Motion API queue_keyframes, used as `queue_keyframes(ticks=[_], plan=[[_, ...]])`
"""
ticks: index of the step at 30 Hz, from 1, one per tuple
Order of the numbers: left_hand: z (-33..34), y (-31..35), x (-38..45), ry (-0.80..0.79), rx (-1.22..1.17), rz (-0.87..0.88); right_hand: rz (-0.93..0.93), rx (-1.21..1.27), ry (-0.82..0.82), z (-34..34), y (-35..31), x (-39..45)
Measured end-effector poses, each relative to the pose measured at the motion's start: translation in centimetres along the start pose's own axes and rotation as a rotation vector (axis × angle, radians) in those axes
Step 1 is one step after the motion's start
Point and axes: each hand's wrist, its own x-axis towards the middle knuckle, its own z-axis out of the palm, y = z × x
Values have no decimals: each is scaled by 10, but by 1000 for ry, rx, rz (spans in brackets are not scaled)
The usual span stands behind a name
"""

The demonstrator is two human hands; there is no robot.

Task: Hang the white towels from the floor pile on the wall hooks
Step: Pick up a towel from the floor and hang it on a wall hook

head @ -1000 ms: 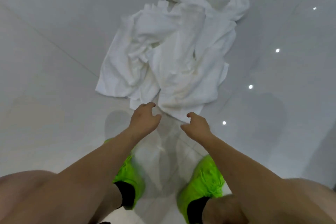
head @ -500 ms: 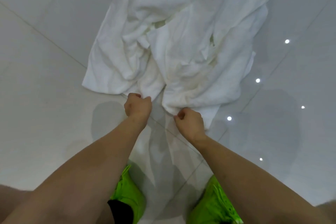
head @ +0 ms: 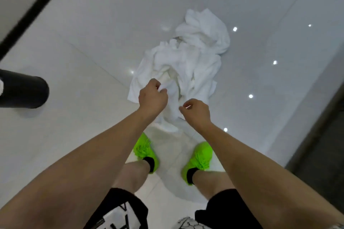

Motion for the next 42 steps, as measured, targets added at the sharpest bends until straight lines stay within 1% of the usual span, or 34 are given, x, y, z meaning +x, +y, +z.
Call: queue_keyframes(ticks=[3, 6, 9, 11, 12, 13, 14, 16, 17, 19, 21, 24, 26, 27, 29, 32, 34, 35, 36, 38, 39, 42], plan=[[-76, 91, -63, 4, -8, 36, -111, 56, 1, -80, -69, -70], [-136, 168, -111, -15, -77, 89, -250, 119, -83, -149, -125, -133], [-177, 233, -153, -43, -233, 169, -399, 140, -176, -190, -160, -184], [-195, 267, -185, -68, -336, 242, -466, 216, -161, -204, -175, -214], [-201, 280, -201, -79, -366, 288, -505, 253, -111, -209, -180, -229], [-206, 290, -219, -85, -384, 336, -515, 273, -12, -213, -184, -247], [-210, 298, -236, -90, -391, 386, -491, 294, 132, -217, -186, -266], [-215, 309, -268, -106, -428, 500, -399, 309, 469, -226, -186, -301], [-217, 312, -282, -121, -458, 561, -381, 322, 591, -232, -184, -315], [-221, 318, -311, -163, -492, 696, -352, 364, 722, -247, -172, -341], [-220, 321, -341, -243, -482, 795, -305, 406, 839, -266, -151, -372], [-209, 316, -394, -371, -410, 842, -275, 503, 999, -299, -113, -429], [-197, 311, -431, -399, -242, 919, -280, 518, 1085, -318, -88, -471], [-188, 310, -448, -383, -129, 973, -285, 504, 1129, -327, -75, -491], [-172, 309, -487, -339, 115, 1060, -292, 420, 1209, -341, -48, -526], [-140, 306, -552, -336, 419, 1124, -243, 293, 1271, -357, -1, -577], [-110, 301, -594, -247, 543, 1217, -249, 277, 1286, -364, 35, -608], [-93, 297, -615, -226, 559, 1268, -252, 277, 1288, -367, 53, -623], [-75, 292, -635, -256, 543, 1306, -251, 281, 1278, -370, 72, -637], [-38, 281, -675, -376, 452, 1379, -239, 316, 1244, -376, 112, -664], [-22, 277, -693, -399, 391, 1408, -232, 336, 1230, -380, 134, -677], [18, 272, -735, -426, 242, 1359, -174, 291, 1185, -393, 202, -713]])
